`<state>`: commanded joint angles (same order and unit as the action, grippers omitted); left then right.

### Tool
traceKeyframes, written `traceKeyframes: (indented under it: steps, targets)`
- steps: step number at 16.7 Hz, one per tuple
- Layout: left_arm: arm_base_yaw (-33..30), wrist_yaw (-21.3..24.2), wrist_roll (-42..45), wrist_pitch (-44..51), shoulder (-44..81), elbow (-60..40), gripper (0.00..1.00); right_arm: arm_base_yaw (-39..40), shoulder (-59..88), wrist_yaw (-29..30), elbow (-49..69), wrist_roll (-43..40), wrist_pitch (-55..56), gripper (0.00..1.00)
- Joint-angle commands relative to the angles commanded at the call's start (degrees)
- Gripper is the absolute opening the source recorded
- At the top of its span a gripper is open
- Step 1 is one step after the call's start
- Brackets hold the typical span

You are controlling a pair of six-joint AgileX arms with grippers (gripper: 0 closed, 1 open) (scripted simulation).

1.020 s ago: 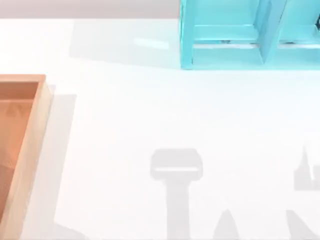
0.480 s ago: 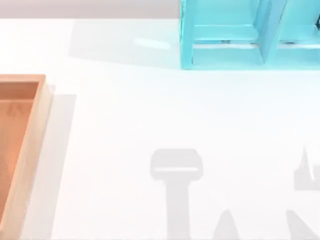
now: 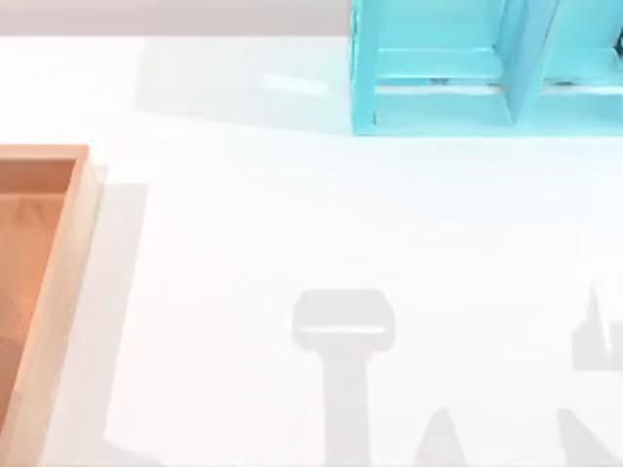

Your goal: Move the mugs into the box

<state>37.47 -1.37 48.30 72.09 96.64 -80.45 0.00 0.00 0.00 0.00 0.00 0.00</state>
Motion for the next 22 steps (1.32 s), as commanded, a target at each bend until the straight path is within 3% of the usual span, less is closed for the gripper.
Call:
traceKeyframes:
  steps: [7, 11, 18, 22]
  targets:
    - [-20.14, -2.37, -28.81, 0.81, -0.98, -2.53, 0.00, 0.00, 0.00, 0.00, 0.00, 0.00, 0.00, 1.00]
    - [-29.82, -3.51, -39.10, 1.03, -1.69, -3.14, 0.00, 0.00, 0.00, 0.00, 0.00, 0.00, 0.00, 1.00]
    - [-31.04, -3.49, -40.47, 0.81, -1.58, -2.85, 0.00, 0.00, 0.00, 0.00, 0.00, 0.00, 0.00, 1.00]
    - [-30.14, -3.42, -39.55, -4.63, -1.04, 1.75, 0.00, 0.00, 0.00, 0.00, 0.00, 0.00, 0.00, 1.00]
